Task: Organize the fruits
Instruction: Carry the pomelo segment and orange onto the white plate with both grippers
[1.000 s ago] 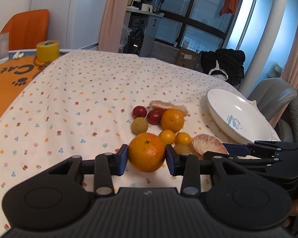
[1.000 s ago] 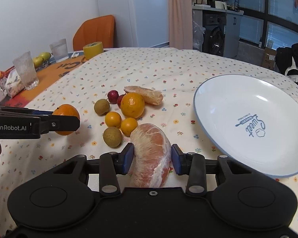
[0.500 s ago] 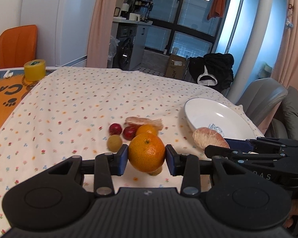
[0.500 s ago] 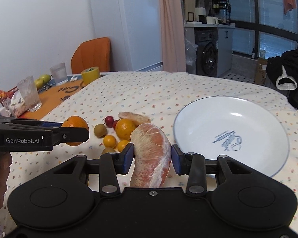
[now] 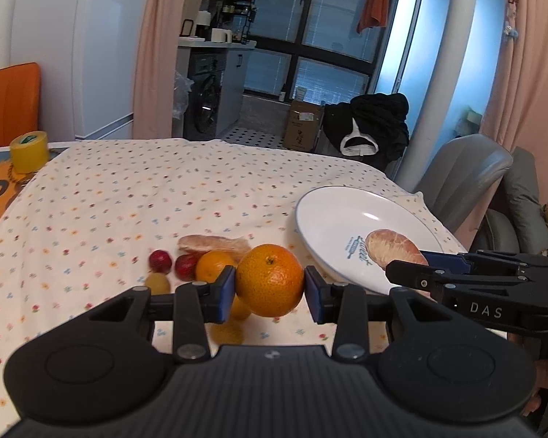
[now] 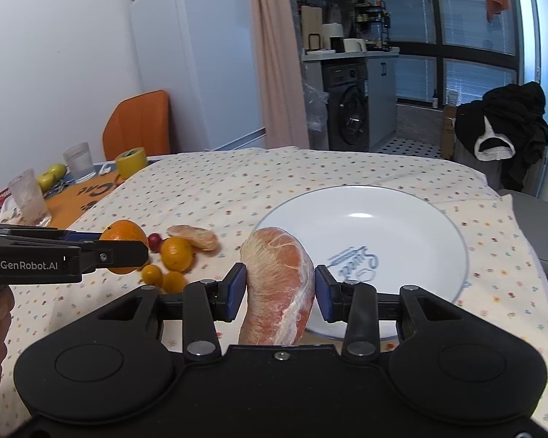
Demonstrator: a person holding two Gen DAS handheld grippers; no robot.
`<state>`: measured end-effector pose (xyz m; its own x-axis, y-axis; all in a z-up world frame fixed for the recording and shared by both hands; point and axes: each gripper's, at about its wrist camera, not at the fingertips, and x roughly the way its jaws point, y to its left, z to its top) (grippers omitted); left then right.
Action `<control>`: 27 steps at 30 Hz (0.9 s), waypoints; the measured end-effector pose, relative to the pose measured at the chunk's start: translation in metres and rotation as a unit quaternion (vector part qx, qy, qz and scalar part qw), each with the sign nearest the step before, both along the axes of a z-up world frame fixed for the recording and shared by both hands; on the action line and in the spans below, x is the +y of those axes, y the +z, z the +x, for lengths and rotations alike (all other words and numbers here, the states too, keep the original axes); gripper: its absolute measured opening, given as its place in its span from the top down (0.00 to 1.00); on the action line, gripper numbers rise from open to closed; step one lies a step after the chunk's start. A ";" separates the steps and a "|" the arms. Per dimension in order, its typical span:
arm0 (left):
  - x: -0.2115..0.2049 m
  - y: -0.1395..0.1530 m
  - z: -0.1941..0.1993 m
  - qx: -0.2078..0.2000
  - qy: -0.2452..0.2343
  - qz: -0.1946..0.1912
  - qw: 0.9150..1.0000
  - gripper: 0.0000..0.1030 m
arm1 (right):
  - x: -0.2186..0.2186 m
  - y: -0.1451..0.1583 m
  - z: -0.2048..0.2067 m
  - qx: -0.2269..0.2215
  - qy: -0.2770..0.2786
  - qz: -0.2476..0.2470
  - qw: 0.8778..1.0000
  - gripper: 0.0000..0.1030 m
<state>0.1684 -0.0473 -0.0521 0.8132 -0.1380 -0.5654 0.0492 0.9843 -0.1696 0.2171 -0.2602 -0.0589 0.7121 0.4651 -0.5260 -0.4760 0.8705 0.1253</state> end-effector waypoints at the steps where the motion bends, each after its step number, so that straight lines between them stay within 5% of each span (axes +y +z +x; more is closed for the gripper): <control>1: -0.002 0.000 0.002 0.000 -0.002 0.001 1.000 0.63 | -0.003 0.000 0.002 -0.001 -0.003 0.001 1.000 0.63; 27: -0.060 -0.005 0.075 0.018 -0.050 0.026 0.998 0.62 | -0.056 -0.020 0.057 0.004 -0.064 0.002 0.998 0.63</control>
<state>0.2431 -0.1070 -0.0569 0.7764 -0.1868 -0.6019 0.1424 0.9824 -0.1212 0.2742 -0.3164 -0.0786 0.7607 0.3735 -0.5309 -0.3607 0.9232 0.1327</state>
